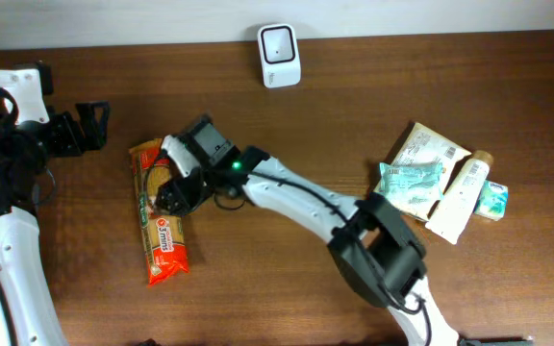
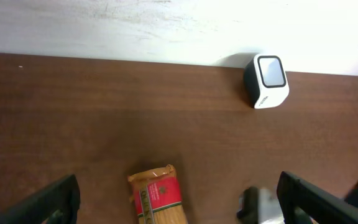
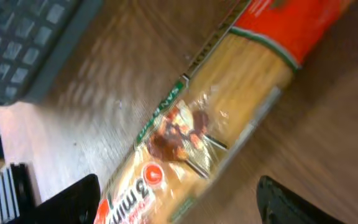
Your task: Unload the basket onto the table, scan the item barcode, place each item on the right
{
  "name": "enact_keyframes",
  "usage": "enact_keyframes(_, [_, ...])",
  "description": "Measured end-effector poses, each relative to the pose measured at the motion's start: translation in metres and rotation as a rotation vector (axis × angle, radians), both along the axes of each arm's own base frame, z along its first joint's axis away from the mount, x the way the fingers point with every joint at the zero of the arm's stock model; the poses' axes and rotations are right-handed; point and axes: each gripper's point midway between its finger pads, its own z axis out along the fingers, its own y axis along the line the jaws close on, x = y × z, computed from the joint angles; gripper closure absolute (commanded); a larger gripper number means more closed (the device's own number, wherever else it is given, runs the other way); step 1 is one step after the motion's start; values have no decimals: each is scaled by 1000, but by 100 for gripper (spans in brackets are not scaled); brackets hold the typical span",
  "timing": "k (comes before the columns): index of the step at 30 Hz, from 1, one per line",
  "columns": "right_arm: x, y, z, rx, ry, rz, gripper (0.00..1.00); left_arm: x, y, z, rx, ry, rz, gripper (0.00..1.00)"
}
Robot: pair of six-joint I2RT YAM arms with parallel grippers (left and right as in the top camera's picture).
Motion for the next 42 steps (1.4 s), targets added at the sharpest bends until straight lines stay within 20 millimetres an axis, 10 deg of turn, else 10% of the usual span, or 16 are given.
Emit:
enact_keyframes(12, [-5, 16, -66, -56, 123, -127, 33, 0, 0, 0, 0, 0, 0, 1])
enact_keyframes(14, [-4, 21, -68, -36, 119, -121, 44, 0, 0, 0, -1, 1, 0, 1])
enact_keyframes(17, [-5, 28, -72, -17, 133, -125, 96, 0, 0, 0, -1, 1, 0, 1])
enact_keyframes(23, [-9, 28, -64, 8, 205, -107, 96, 0, 0, 0, 0, 0, 0, 1])
enact_keyframes(27, [-4, -14, -60, -41, 320, -91, 96, 0, 0, 0, -1, 1, 0, 1])
enact_keyframes(31, [26, -96, -30, -167, 263, -144, 96, 0, 0, 0, 0, 0, 0, 1])
enact_keyframes(37, [59, -187, 68, -410, -128, -318, 96, 0, 0, 0, -1, 1, -1, 1])
enact_keyframes(42, [52, -276, 52, -849, -184, -483, 96, 0, 0, 0, 0, 0, 0, 1])
